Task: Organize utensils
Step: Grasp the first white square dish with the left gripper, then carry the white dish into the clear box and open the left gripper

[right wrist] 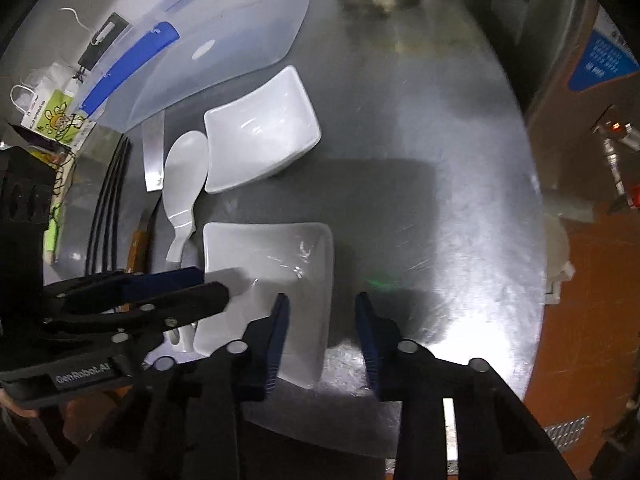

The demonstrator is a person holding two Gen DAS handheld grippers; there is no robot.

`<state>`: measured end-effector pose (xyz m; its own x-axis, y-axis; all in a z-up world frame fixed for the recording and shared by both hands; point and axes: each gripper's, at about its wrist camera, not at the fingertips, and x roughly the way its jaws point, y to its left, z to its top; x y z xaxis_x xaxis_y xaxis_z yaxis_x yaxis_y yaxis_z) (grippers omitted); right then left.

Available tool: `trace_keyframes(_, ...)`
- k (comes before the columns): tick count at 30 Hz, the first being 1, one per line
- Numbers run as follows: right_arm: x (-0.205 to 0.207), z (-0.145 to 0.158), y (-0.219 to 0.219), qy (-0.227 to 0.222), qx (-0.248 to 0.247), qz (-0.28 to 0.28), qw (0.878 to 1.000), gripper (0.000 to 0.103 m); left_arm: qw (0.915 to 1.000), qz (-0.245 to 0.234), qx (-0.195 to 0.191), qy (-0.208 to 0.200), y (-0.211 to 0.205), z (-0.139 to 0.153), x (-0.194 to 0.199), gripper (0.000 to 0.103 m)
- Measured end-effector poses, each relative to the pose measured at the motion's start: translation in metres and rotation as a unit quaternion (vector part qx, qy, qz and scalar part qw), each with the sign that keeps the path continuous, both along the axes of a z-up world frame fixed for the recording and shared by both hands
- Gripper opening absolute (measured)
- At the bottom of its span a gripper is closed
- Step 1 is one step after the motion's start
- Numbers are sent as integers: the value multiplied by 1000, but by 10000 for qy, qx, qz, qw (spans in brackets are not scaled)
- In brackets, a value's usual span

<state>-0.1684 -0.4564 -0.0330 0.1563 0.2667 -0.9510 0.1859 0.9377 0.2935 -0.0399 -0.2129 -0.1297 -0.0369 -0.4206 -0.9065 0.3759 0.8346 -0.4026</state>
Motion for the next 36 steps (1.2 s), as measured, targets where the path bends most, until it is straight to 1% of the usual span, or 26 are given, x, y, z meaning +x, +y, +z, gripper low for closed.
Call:
trace_keyframes(2, 1, -7, 1, 108, 13, -32, 9999, 20, 9999, -126, 71, -51, -7, -2, 0, 33)
trace_keyframes(3, 2, -10, 2, 171, 62, -65, 9998, 13, 9997, -197, 140, -66, -11, -5, 0, 25)
trace_keyframes(4, 3, -12, 2, 196, 148, -108, 9996, 11, 9995, -230, 191, -33, -11, -7, 2, 14)
trace_keyframes(5, 2, -12, 2, 178, 184, -173, 9995, 11, 9994, -262, 230, 10, -13, -11, 2, 9)
trace_keyframes(8, 0, -11, 3, 167, 153, -300, 9993, 10, 9993, -318, 218, -3, -19, -12, 4, 8)
trace_keyframes(10, -2, -3, 4, 79, 111, -359, 9993, 10, 9992, -370, 140, -65, -21, -7, 8, 8)
trace_keyframes(12, 1, 19, 5, -144, 125, -416, 9990, 9, 9988, -409, -1, -267, -15, 14, 13, 8)
trace_keyframes(14, 14, 47, 11, -504, 49, -357, 9981, 9, 9970, -423, -140, -627, -10, 46, 24, 8)
trace_keyframes(15, 24, 67, 16, -752, 14, -296, 9967, 9, 9956, -413, -193, -821, -5, 62, 29, 8)
trace_keyframes(16, 37, 84, 23, -983, -28, -207, 9949, 9, 9922, -384, -251, -1160, 1, 87, 39, 8)
trace_keyframes(18, 63, 114, 36, -1400, -144, -38, 9900, 9, 9851, -349, -285, -1660, 12, 125, 60, 8)
trace_keyframes(20, 110, 146, 55, -1855, -315, 231, 9819, 9, 9777, -244, -247, -2072, 24, 159, 95, 8)
trace_keyframes(21, 137, 158, 63, -2026, -443, 334, 9777, 10, 9743, -195, -202, -2235, 29, 176, 123, 8)
trace_keyframes(22, 158, 163, 67, -2099, -523, 386, 9755, 10, 9725, -146, -167, -2318, 31, 185, 145, 8)
trace_keyframes(23, 188, 168, 73, -2110, -628, 441, 9745, 10, 9718, -135, -103, -2350, 32, 191, 167, 8)
trace_keyframes(24, 210, 167, 75, -2070, -707, 462, 9747, 11, 9727, -126, -44, -2317, 32, 194, 193, 8)
trace_keyframes(26, 270, 160, 79, -1861, -922, 454, 9771, 11, 9778, -96, -20, -2093, 30, 190, 250, 8)
trace_keyframes(27, 288, 154, 79, -1708, -939, 413, 9800, 11, 9808, -126, 2, -1945, 28, 182, 275, 8)
trace_keyframes(29, 336, 123, 71, -1136, -851, 244, 9896, 10, 9896, -49, 12, -1434, 21, 151, 328, 8)
trace_keyframes(30, 355, 105, 66, -856, -817, 139, 9929, 10, 9921, -48, 19, -1256, 20, 139, 339, 8)
trace_keyframes(31, 365, 96, 67, -663, -776, 99, 9947, 11, 9955, -38, 64, -947, 14, 115, 362, 8)
trace_keyframes(33, 387, 63, 61, -204, -678, -59, 9975, 11, 9985, -68, 120, -539, 9, 78, 385, 8)
trace_keyframes(34, 398, 43, 55, 66, -652, -147, 9977, 10, 9990, -84, 154, -406, 6, 64, 392, 8)
trace_keyframes(36, 406, 24, 50, 284, -656, -278, 9971, 10, 9996, -113, 205, -142, -4, 35, 405, 8)
